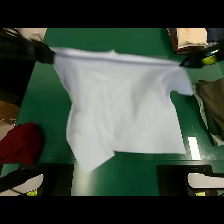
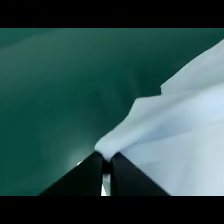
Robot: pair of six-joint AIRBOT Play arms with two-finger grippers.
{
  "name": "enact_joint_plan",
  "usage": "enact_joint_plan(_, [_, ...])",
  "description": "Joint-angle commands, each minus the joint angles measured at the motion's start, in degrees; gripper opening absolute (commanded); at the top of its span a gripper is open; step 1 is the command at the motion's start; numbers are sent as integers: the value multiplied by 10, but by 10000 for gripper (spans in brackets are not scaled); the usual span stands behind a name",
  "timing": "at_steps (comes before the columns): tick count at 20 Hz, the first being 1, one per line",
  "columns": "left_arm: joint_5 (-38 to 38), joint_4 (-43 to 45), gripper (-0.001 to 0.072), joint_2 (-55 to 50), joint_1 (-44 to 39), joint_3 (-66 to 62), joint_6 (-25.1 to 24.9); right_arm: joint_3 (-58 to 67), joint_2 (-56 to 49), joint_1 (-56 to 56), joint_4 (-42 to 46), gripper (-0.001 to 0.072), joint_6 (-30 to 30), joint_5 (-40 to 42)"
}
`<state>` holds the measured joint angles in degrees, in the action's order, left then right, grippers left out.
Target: Fold the shirts.
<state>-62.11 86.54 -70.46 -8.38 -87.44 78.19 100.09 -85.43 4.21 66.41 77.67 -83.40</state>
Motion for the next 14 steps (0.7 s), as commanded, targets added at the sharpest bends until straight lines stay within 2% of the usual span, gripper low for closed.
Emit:
enact_joint_plan(1, [54, 12, 32, -117, 0, 34, 3, -12, -112, 42, 23, 18, 4, 67])
enact_joint_plan(3, [106, 11, 32, -160, 0, 34, 3, 15, -155, 46, 22, 19, 10, 90])
enact_joint_plan(6, [137, 12, 33, -198, 0, 34, 27, 73, -209, 46, 21, 20, 22, 80])
enact_joint_plan(7, [139, 12, 94, -204, 0, 34, 31, 90, -222, 46, 21, 21, 25, 80])
enact_joint_plan(8, [142, 12, 399, -208, 0, 33, 41, 107, -231, 46, 21, 42, 28, 80])
enact_joint_plan(9, [144, 12, 564, -208, 0, 33, 49, 123, -238, 46, 21, 194, 29, 80])
enact_joint_plan(10, [143, 15, 535, -206, 0, 29, 48, 141, -242, 45, 21, 383, 29, 78])
enact_joint_plan(11, [136, 24, 535, -205, 1, 21, 48, 154, -241, 45, 22, 436, 29, 78])
enact_joint_plan(14, [57, 24, 535, -188, 31, -28, 57, 176, -217, 34, 21, 435, 28, 38])
